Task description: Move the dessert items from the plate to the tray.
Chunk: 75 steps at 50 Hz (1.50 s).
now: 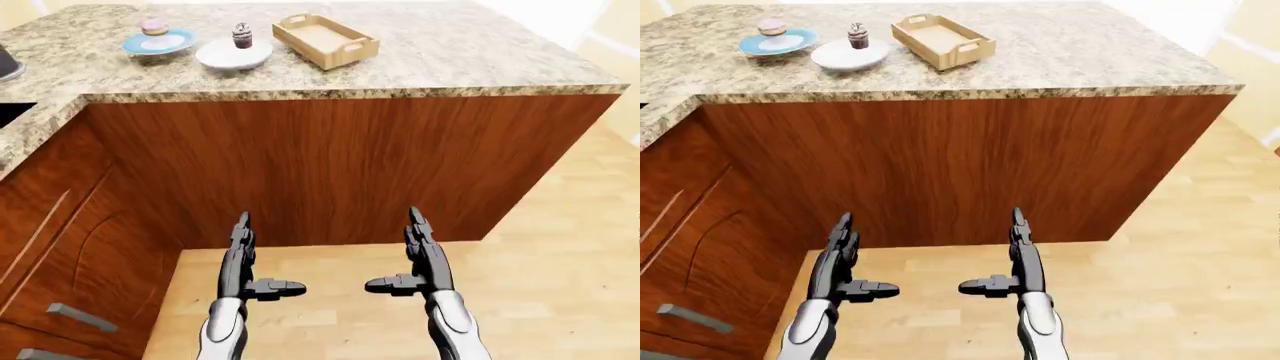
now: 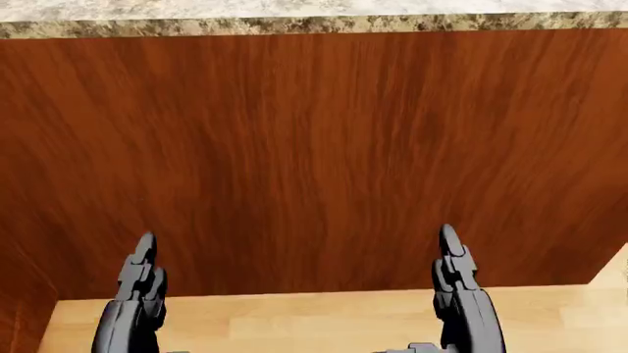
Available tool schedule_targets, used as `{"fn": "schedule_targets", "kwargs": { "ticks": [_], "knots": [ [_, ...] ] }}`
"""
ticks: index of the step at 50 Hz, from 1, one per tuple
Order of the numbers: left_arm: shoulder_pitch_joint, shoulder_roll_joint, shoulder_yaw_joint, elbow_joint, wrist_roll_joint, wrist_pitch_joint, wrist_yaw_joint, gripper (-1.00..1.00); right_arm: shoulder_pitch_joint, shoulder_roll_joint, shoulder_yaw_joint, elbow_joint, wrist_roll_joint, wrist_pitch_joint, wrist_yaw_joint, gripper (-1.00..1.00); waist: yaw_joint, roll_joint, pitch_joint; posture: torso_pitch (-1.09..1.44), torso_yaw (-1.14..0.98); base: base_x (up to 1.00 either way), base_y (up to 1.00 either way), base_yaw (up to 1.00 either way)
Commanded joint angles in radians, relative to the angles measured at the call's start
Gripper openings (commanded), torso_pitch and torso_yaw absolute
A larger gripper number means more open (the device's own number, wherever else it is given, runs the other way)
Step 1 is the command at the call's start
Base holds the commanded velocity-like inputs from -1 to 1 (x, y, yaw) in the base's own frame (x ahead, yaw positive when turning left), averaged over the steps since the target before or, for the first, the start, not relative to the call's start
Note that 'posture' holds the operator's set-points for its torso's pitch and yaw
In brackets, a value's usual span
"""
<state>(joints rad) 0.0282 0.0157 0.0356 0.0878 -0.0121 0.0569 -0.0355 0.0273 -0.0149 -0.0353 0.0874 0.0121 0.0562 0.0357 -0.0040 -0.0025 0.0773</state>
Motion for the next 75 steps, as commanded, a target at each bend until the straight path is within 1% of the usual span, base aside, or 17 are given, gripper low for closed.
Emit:
{"fn": "schedule_targets", "kwargs": {
  "ticks": [1, 3, 5, 8, 15, 20, 26, 28, 38, 46, 49, 56, 67, 68, 70, 72, 75],
  "knots": [
    [-0.073, 0.027, 0.017, -0.258, -0.041, 0.135, -0.026, 1.0, -0.091, -0.02, 0.026, -0.268, 0.004, 0.169, 0.035, 1.0, -0.002, -0.008, -0.001, 0.0, 0.0, 0.0, 0.0, 0.0],
    [-0.109, 0.045, 0.039, -0.296, -0.033, 0.211, -0.03, 1.0, -0.14, -0.024, 0.012, -0.355, 0.003, 0.274, 0.039, 1.0, 0.013, -0.003, -0.071, 0.0, 0.0, 0.0, 0.0, 0.0],
    [-0.164, 0.056, 0.052, -0.343, -0.041, 0.308, -0.04, 1.0, -0.194, -0.027, 0.015, -0.387, -0.038, 0.332, 0.028, 1.0, 0.01, -0.006, -0.023, 0.0, 0.0, 0.0, 0.0, 0.0],
    [-0.284, 0.089, 0.061, -0.415, -0.03, 0.446, -0.039, 1.0, -0.311, -0.059, -0.007, -0.41, -0.044, 0.422, 0.037, 1.0, 0.011, -0.002, -0.077, 0.0, 0.0, 0.0, 0.0, 0.0],
    [-0.75, 0.22, 0.126, -0.337, -0.051, 0.681, -0.026, 1.0, -0.674, -0.16, -0.131, -0.282, 0.114, 0.48, -0.014, 1.0, 0.008, 0.007, -0.112, 0.0, 0.0, 0.0, 0.04, 0.0],
    [-0.886, 0.268, 0.12, -0.269, -0.086, 0.739, -0.03, 1.0, -0.791, -0.228, -0.144, -0.281, 0.19, 0.54, -0.058, 1.0, 0.0, -0.037, -0.099, 0.0, 0.0, 0.06, 0.4, 0.0],
    [-0.931, 0.32, 0.156, -0.382, -0.136, 0.867, 0.002, 1.0, -0.821, -0.262, -0.141, -0.379, 0.214, 0.614, -0.083, 1.0, -0.017, 0.031, -0.064, 0.0, 0.0, 0.11, 0.42, 0.0],
    [-0.952, 0.349, 0.164, -0.388, -0.151, 0.89, -0.003, 1.0, -0.821, -0.276, -0.151, -0.408, 0.226, 0.639, -0.087, 1.0, -0.018, 0.114, -0.082, 0.0, 0.0, 0.11, 0.42, 0.0],
    [-1.021, 0.45, 0.192, -0.401, -0.179, 0.937, -0.027, 1.0, -0.88, -0.308, -0.154, -0.455, 0.265, 0.659, -0.111, 1.0, -0.003, -0.072, -0.033, 0.0, 0.0, 0.22, 0.57, 0.0],
    [-1.037, 0.476, 0.198, -0.395, -0.169, 0.945, -0.035, 1.0, -0.908, -0.311, -0.148, -0.457, 0.262, 0.641, -0.116, 1.0, -0.031, 0.009, -0.033, 0.0, 0.0, 0.44, 0.43, 0.0],
    [-1.043, 0.475, 0.198, -0.394, -0.169, 0.94, -0.028, 1.0, -0.915, -0.319, -0.151, -0.486, 0.264, 0.668, -0.126, 1.0, -0.029, 0.12, -0.066, 0.0, 0.0, 0.49, 0.41, 0.0],
    [-1.032, 0.482, 0.212, -0.426, -0.187, 0.941, -0.014, 1.0, -0.925, -0.303, -0.143, -0.491, 0.268, 0.666, -0.135, 1.0, 0.0, 0.037, -0.037, 0.0, 0.0, 0.5, 0.37, 0.0],
    [-1.027, 0.519, 0.238, -0.482, -0.217, 0.988, 0.006, 1.0, -0.933, -0.298, -0.134, -0.516, 0.27, 0.686, -0.133, 1.0, 0.008, 0.014, -0.053, 0.0, 0.0, 0.51, 0.06, 0.0],
    [-1.034, 0.523, 0.238, -0.481, -0.221, 0.989, 0.006, 1.0, -0.934, -0.3, -0.132, -0.514, 0.267, 0.685, -0.131, 1.0, 0.01, -0.036, -0.065, 0.0, 0.0, 0.51, 0.38, 0.0],
    [-1.038, 0.524, 0.233, -0.48, -0.225, 0.99, 0.009, 1.0, -0.93, -0.303, -0.131, -0.521, 0.262, 0.686, -0.125, 1.0, 0.023, -0.026, 0.0, 0.0, 0.0, 0.5, 0.6, 0.0],
    [-1.035, 0.525, 0.222, -0.467, -0.218, 0.975, 0.009, 1.0, -0.924, -0.3, -0.134, -0.519, 0.257, 0.682, -0.124, 1.0, 0.02, -0.042, -0.042, 0.0, 0.0, 0.5, 0.74, 0.0],
    [-1.03, 0.525, 0.223, -0.474, -0.217, 0.979, 0.006, 1.0, -0.919, -0.301, -0.127, -0.521, 0.246, 0.69, -0.119, 1.0, 0.012, -0.047, -0.031, 0.0, 0.0, 0.43, 0.39, 0.0]
  ]
}}
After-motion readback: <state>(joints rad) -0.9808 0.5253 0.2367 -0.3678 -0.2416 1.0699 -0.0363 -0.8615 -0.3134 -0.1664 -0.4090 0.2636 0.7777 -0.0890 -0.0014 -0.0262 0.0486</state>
